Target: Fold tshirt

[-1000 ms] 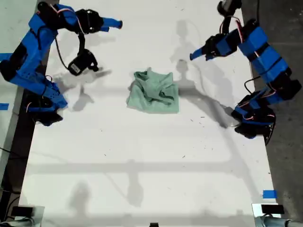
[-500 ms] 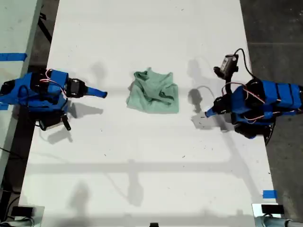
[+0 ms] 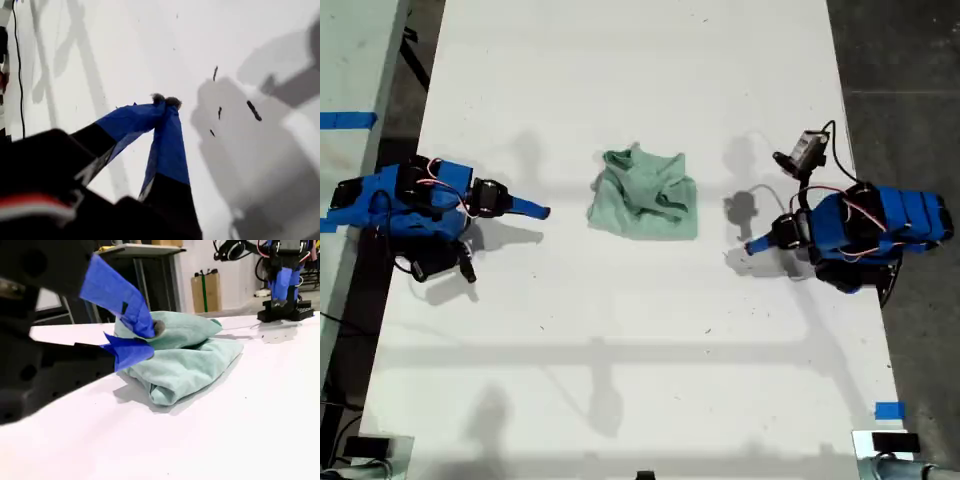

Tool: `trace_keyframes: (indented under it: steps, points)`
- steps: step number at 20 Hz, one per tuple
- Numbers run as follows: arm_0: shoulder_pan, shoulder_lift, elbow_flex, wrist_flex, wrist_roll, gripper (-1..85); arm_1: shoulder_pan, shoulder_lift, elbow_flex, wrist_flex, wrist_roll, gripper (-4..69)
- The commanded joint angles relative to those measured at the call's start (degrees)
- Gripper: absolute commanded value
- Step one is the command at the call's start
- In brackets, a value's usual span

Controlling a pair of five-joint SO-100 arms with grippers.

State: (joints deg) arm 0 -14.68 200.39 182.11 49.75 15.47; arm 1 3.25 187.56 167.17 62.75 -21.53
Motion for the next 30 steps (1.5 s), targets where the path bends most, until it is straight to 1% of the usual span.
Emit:
trace_keyframes:
  steps: [1, 2, 4, 5, 7, 10, 11, 15, 17, 20, 22, 24, 26, 27, 28, 30]
  points:
    - [-1.76, 5.80, 0.62, 0.62, -0.88, 4.8, 1.85, -27.86, -17.84, -12.57, -5.45, -1.0]
    - [-1.85, 5.80, 0.62, 0.70, -0.88, 4.6, 2.20, -40.25, -26.19, -14.68, -8.26, -1.1]
    - [-1.76, 5.80, 0.62, 0.97, -0.88, 4.0, 2.29, -62.23, -44.74, -15.38, -13.89, -1.1]
    - [-1.67, 5.80, 0.62, 0.97, -0.88, 3.5, 2.37, -71.98, -53.88, -14.06, -16.26, -1.1]
    - [-1.76, 5.80, 0.70, 1.23, -0.88, 3.0, 2.02, -90.53, -73.21, -8.88, -20.04, -1.1]
    - [-2.02, 5.80, 0.70, 1.32, -0.88, 2.6, 0.97, -111.88, -97.03, -0.88, -23.20, -1.2]
    - [-2.11, 5.80, 0.70, 1.41, -0.88, 2.6, 0.97, -115.75, -101.34, 0.79, -23.64, -1.2]
    - [-2.02, 5.80, 0.79, 1.49, -0.88, 2.1, 1.85, -117.33, -101.69, 1.05, -24.17, -1.2]
    - [-2.37, 5.80, 0.79, 1.58, -0.88, 2.1, 4.04, -118.04, -101.51, 1.05, -25.84, -1.3]
    - [-2.20, 5.80, 0.79, 1.67, -0.88, 1.6, 12.22, -120.15, -101.60, -0.26, -31.82, -1.3]
    - [-2.20, 5.80, 0.79, 1.67, -0.88, 1.5, 22.59, -121.99, -104.50, 0.09, -38.76, -1.3]
    - [-2.20, 5.80, 0.79, 1.76, -0.88, 1.5, 34.80, -121.90, -109.34, 1.14, -45.09, -1.3]
    - [-2.20, 5.80, 0.79, 1.76, -0.88, 1.3, 44.47, -117.25, -111.62, 1.49, -49.31, -1.4]
    - [-2.11, 5.80, 0.79, 1.76, -0.88, 1.1, 47.46, -112.94, -111.36, 2.46, -50.01, -1.4]
    - [-2.02, 5.80, 0.79, 1.76, -0.88, 0.8, 49.31, -108.72, -111.01, 4.75, -50.80, -1.4]
    - [-2.02, 5.80, 0.79, 1.85, -0.88, 0.1, 50.45, -99.14, -104.59, 7.91, -50.98, -1.4]
